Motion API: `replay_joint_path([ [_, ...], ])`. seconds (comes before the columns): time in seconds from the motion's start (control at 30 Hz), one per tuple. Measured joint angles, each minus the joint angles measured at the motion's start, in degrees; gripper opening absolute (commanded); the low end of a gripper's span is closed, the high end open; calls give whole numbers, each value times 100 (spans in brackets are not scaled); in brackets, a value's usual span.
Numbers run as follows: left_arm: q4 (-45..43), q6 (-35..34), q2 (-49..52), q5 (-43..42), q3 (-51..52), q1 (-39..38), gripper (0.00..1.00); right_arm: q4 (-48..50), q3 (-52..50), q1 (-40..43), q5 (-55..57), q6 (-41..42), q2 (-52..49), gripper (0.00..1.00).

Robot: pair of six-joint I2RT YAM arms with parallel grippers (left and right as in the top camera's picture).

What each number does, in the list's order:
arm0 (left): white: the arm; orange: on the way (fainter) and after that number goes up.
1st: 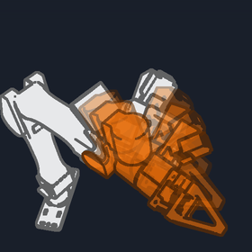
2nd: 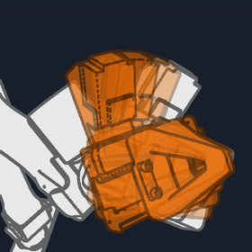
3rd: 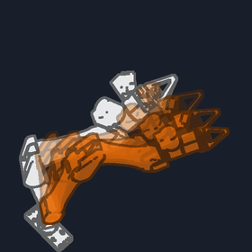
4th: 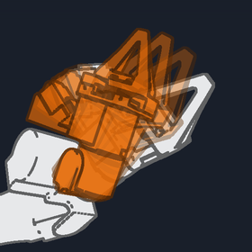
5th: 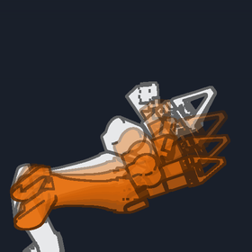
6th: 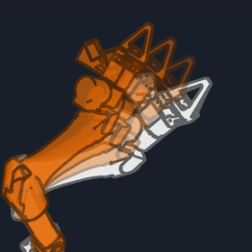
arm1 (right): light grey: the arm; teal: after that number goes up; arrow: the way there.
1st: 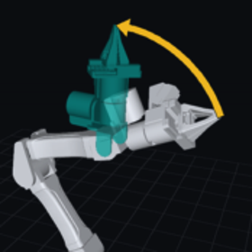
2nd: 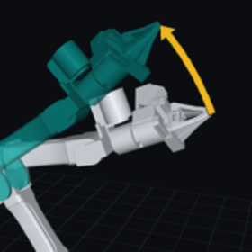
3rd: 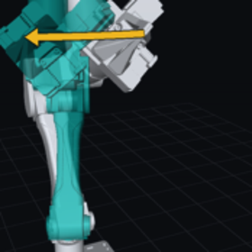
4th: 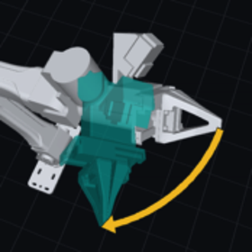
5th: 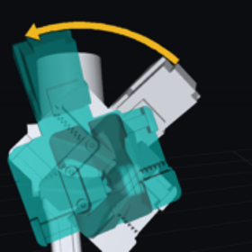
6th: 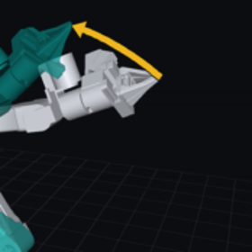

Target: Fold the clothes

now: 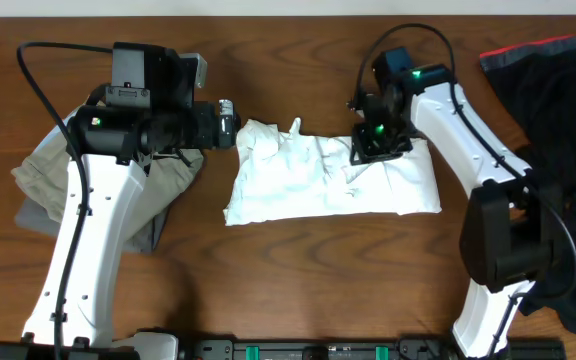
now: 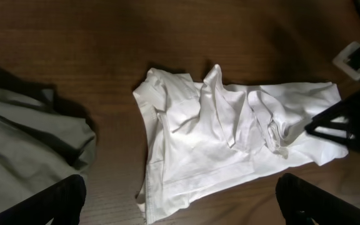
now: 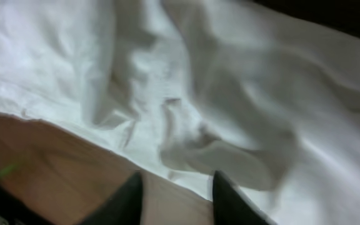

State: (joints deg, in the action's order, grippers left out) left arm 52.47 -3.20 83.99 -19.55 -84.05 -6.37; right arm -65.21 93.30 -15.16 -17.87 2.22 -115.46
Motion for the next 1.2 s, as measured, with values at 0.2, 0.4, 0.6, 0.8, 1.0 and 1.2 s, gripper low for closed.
replay_joint_path([
  [0.2, 13, 0, 0, 0, 0, 0, 99, 59, -63, 782, 396, 190, 0, 1],
  [0.4, 20, 0, 0, 0, 0, 0, 99, 616, -962, 887, 313, 188, 9, 2],
  [0.6, 136, 0, 0, 0, 0, 0, 99, 879, -1816, 302, -890, -319, 9, 2],
  [0.8, 214, 0, 0, 0, 0, 0, 99, 868, -1869, -365, -1351, -684, 9, 1],
  [1.0, 466, 0, 9, 0, 2, 0, 99, 802, -1867, -291, -1462, -1108, 44, 2],
  [1.2, 616, -11, 240, -26, 249, 0, 99, 1220, -1766, 330, -1458, -951, 743, 1],
])
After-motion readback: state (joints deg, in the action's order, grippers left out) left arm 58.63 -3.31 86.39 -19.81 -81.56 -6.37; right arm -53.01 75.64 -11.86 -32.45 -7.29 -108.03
